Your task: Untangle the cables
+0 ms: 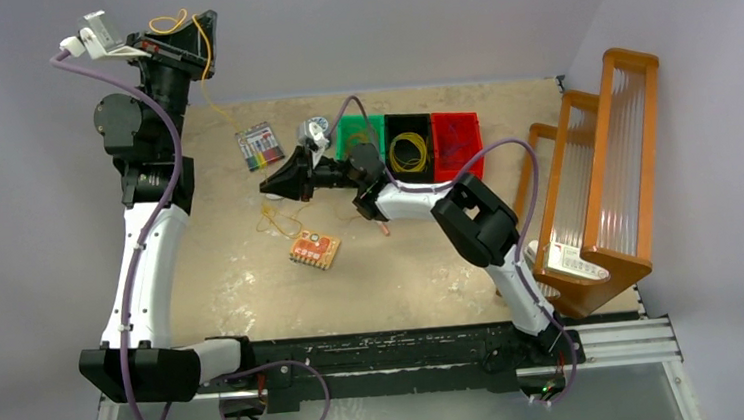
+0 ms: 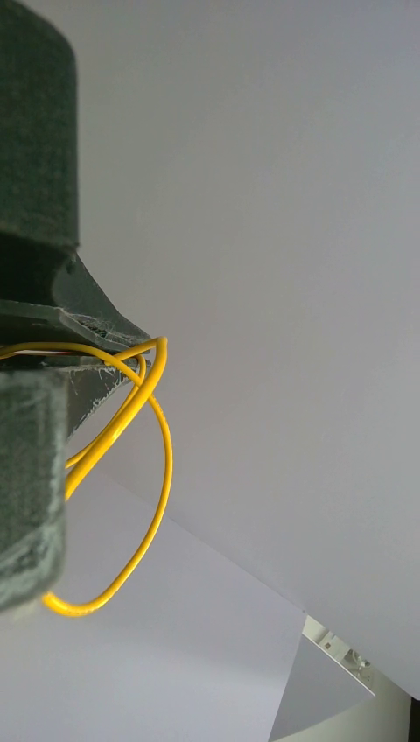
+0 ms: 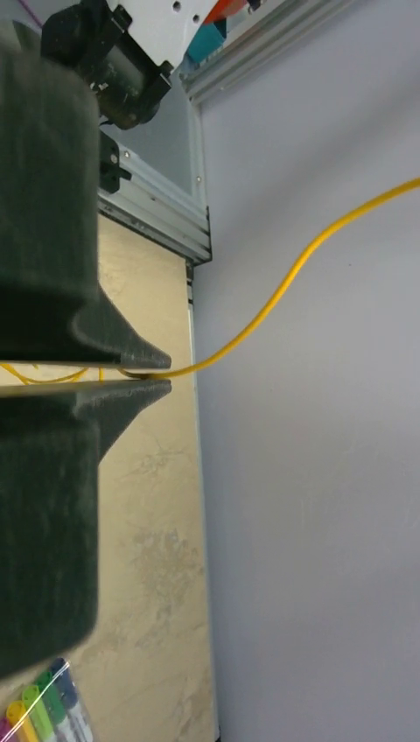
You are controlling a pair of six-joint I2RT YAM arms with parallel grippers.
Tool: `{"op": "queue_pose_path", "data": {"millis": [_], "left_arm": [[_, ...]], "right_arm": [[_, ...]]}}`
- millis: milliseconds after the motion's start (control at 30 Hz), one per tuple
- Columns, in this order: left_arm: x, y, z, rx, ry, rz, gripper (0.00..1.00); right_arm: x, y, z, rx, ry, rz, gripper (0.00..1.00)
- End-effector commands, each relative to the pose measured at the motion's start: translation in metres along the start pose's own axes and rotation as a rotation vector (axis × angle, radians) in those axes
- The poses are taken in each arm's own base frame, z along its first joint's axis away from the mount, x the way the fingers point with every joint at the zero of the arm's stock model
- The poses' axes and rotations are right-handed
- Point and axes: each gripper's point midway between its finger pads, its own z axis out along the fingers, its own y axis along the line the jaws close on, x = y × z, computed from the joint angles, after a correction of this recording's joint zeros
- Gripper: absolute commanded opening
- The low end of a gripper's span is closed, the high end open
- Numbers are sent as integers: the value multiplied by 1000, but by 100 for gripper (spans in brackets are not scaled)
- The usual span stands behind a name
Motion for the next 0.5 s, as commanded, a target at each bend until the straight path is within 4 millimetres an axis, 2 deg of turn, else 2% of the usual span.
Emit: {"op": "queue_pose_path", "data": {"millis": [0,133,167,233,300,467], "left_arm": [[-23,-17,-2,23,-54,37,0],[-15,13,-12,-118,-33,86,0],[-9,24,-16,-161,-22,94,0],[6,44,-26,-229,14,109,1],[26,60,-35,-266,55,109,13],[80,90,-58,-298,162,61,51]], "right_arm": [[-35,5,-4,3,-44,-14,1],[-73,-13,-44,176,-123,0,0],[-93,-13,-52,218,-136,-31,0],[-114,-18,-69,319,-126,-82,0],[-133,-20,-82,421,-105,-128,0],[-169,-32,-118,689,-71,-144,0]]}}
